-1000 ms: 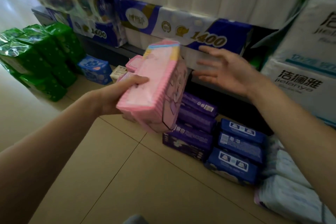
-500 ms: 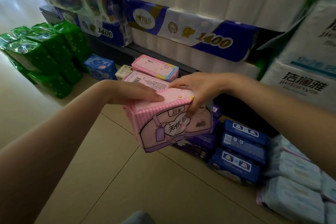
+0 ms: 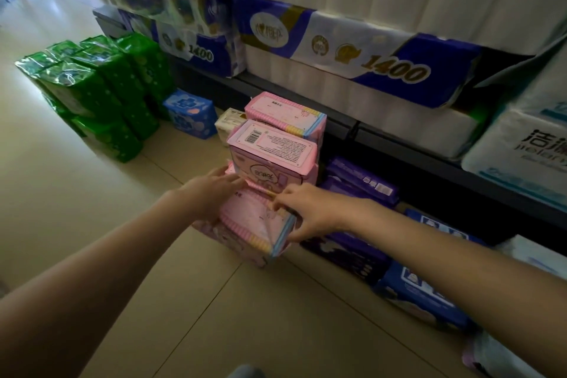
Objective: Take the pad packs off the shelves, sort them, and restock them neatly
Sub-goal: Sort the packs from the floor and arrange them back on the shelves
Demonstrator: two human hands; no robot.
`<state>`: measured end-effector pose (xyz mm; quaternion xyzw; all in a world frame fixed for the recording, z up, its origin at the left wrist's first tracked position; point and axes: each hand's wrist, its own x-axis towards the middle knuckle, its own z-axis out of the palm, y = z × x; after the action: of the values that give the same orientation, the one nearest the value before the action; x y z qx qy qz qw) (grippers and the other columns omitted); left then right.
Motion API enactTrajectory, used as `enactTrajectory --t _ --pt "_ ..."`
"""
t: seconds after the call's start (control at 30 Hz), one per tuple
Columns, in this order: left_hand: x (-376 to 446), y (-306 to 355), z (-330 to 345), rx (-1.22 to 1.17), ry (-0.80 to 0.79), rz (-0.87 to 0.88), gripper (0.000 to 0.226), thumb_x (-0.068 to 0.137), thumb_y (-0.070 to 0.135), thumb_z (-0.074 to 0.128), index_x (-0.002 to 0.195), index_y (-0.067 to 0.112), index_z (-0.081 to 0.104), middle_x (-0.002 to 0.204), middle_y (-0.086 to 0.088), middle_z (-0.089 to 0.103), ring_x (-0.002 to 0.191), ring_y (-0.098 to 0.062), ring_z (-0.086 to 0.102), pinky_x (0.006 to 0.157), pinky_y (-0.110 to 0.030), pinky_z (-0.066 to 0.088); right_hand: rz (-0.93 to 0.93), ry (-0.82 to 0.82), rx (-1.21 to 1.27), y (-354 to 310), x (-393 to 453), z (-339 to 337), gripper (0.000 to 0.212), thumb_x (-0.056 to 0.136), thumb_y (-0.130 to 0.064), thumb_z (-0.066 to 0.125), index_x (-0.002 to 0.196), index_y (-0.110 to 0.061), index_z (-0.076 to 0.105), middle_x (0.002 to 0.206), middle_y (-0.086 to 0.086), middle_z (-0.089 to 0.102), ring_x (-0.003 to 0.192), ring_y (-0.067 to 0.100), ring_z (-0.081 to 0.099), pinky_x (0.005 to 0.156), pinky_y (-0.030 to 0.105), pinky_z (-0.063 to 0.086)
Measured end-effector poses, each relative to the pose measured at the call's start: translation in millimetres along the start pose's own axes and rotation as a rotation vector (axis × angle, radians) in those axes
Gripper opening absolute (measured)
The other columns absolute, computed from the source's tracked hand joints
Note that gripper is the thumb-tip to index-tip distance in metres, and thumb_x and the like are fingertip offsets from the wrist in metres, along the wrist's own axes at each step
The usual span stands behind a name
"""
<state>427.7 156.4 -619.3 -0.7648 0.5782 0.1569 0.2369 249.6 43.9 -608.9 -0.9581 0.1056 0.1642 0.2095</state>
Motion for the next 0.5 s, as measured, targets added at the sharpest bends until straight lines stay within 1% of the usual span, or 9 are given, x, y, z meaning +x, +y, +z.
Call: enactTrajectory --t 0.07,0.13,0.17,0.23,0.3,0.33,0.4,0.47,0.5 --pt "2 -8 15 0.047 0.064 0.0 0.092 0.08 0.027 0.069 0.148 0.031 0.008 0.157 0.004 0.008 0.145 -0.029 -0.002 0.113 -0.048 0.025 0.046 0.108 -0.113 9 5 -8 0.053 0.086 -0.037 0.062 0.133 -0.021 0.042 0.137 0.006 0.036 0.124 0.024 0.033 0.098 0.038 0.041" --pt "10 -11 26 0.052 0.09 0.015 0.092 0.081 0.029 0.068 0.148 0.033 0.005 0.158 0.004 0.001 0.144 -0.03 -0.009 0.114 -0.053 0.019 0.116 0.195 -0.248 19 7 -18 0.059 0.088 -0.033 0.059 0.141 -0.024 0.032 0.149 0.008 0.021 0.134 0.028 0.022 0.105 0.043 0.036" --pt "15 -9 31 0.051 0.095 0.014 0.092 0.082 0.03 0.066 0.148 0.035 0.001 0.158 0.004 -0.003 0.144 -0.03 -0.012 0.114 -0.056 0.016 0.146 0.197 -0.314 23 9 -21 0.063 0.089 -0.031 0.059 0.144 -0.027 0.027 0.153 0.009 0.013 0.137 0.03 0.017 0.106 0.046 0.034" --pt "26 -2 38 0.068 0.113 -0.045 0.093 0.085 0.034 0.063 0.147 0.037 -0.007 0.157 0.002 -0.016 0.141 -0.034 -0.018 0.112 -0.062 0.008 0.182 0.128 -0.381 28 16 -23 0.066 0.09 -0.026 0.057 0.146 -0.033 0.022 0.156 0.009 0.002 0.138 0.034 0.013 0.105 0.047 0.036" --pt "38 9 44 0.069 0.138 -0.195 0.094 0.085 0.037 0.063 0.148 0.034 -0.008 0.155 -0.005 -0.022 0.14 -0.039 -0.02 0.111 -0.063 0.006 0.196 0.081 -0.369 32 26 -16 0.065 0.091 -0.015 0.053 0.145 -0.035 0.022 0.156 0.01 -0.003 0.137 0.038 0.012 0.099 0.043 0.042" --pt "42 14 47 0.03 0.129 -0.274 0.096 0.084 0.036 0.064 0.148 0.032 -0.007 0.155 -0.008 -0.022 0.14 -0.04 -0.017 0.112 -0.061 0.009 0.195 0.092 -0.36 33 31 -12 0.064 0.091 -0.011 0.052 0.144 -0.034 0.024 0.156 0.011 -0.004 0.137 0.039 0.012 0.096 0.042 0.044" --pt "50 19 56 -0.077 0.098 -0.349 0.096 0.082 0.032 0.067 0.149 0.027 -0.003 0.156 -0.012 -0.01 0.142 -0.039 0.002 0.11 -0.052 0.024 0.195 0.15 -0.331 35 39 -7 0.062 0.091 -0.007 0.052 0.142 -0.032 0.028 0.156 0.011 -0.005 0.137 0.04 0.01 0.095 0.041 0.043" --pt "56 17 66 -0.179 0.108 -0.326 0.087 0.083 0.024 0.066 0.147 0.025 0.008 0.154 -0.01 0.013 0.137 -0.031 0.023 0.102 -0.042 0.039 0.184 0.182 -0.304 35 45 -7 0.062 0.091 -0.003 0.051 0.142 -0.031 0.03 0.156 0.008 -0.006 0.139 0.039 0.005 0.1 0.042 0.041" --pt "59 13 70 -0.228 0.125 -0.308 0.082 0.083 0.02 0.065 0.146 0.024 0.013 0.151 -0.007 0.021 0.135 -0.028 0.027 0.099 -0.038 0.043 0.177 0.187 -0.295 34 47 -9 0.062 0.091 -0.002 0.051 0.142 -0.031 0.031 0.156 0.007 -0.005 0.139 0.038 0.003 0.101 0.043 0.04"
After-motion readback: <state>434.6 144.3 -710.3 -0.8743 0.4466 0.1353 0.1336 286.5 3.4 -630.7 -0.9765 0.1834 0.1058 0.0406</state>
